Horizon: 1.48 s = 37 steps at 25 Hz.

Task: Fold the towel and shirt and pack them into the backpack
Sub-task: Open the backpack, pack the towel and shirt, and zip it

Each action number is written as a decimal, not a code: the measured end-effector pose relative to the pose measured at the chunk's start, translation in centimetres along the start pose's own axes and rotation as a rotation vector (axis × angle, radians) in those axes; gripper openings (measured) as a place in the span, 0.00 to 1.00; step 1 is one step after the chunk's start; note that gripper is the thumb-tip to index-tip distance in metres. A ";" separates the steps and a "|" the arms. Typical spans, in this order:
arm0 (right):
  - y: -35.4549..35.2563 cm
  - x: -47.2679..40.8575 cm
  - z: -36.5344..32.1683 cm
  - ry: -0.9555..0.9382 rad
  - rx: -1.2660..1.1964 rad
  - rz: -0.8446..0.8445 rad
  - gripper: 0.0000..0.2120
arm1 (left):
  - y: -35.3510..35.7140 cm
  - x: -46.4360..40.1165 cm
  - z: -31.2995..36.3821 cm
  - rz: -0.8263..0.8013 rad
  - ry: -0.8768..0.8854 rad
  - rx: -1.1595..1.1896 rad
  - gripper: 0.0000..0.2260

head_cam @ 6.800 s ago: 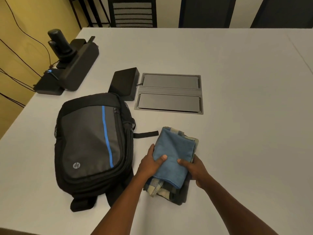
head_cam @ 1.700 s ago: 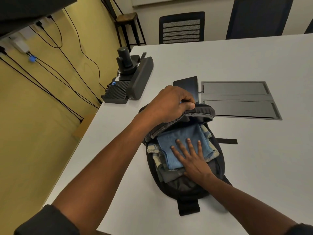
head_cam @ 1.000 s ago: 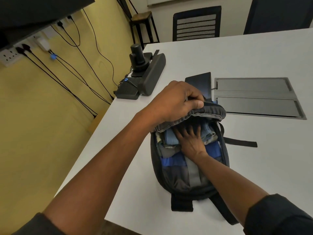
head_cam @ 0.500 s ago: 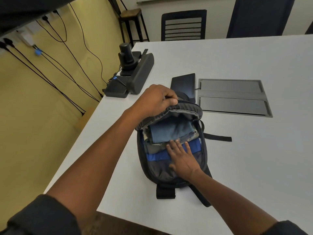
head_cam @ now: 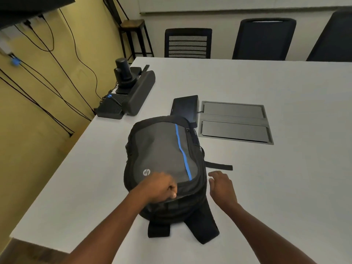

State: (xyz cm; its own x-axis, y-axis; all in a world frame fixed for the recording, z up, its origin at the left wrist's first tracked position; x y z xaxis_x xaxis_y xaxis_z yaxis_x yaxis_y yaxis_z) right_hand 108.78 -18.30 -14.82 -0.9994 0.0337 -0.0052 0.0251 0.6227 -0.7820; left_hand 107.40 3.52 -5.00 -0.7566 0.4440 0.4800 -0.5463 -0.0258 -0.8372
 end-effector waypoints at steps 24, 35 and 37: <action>0.7 -7.3 -1.4 0.073 -0.367 -0.070 0.14 | -3.4 -8.2 2.8 0.561 -0.035 0.236 0.07; 3.8 -13.2 2.2 0.260 -0.466 -0.263 0.10 | -2.9 -21.0 0.7 0.305 -0.121 -0.072 0.14; 3.9 -13.7 2.9 0.315 -0.443 -0.258 0.06 | -2.7 -22.0 0.3 0.268 -0.132 -0.073 0.14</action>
State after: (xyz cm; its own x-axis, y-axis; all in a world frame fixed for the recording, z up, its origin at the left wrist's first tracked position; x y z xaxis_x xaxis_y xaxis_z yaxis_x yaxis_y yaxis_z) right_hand 122.48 -18.61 -19.65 -0.9211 0.0256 0.3884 -0.1428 0.9060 -0.3984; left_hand 125.43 -6.45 -13.24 -0.9132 0.3097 0.2650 -0.2970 -0.0602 -0.9530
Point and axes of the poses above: each hand's wrist, its own x-axis away from the middle knuckle, its own y-axis out of the palm, z = x × y, the point moved 7 cm from there along -x, towards the middle knuckle, and after that the axes turned 6 degrees about -x, right-handed, at the moved point
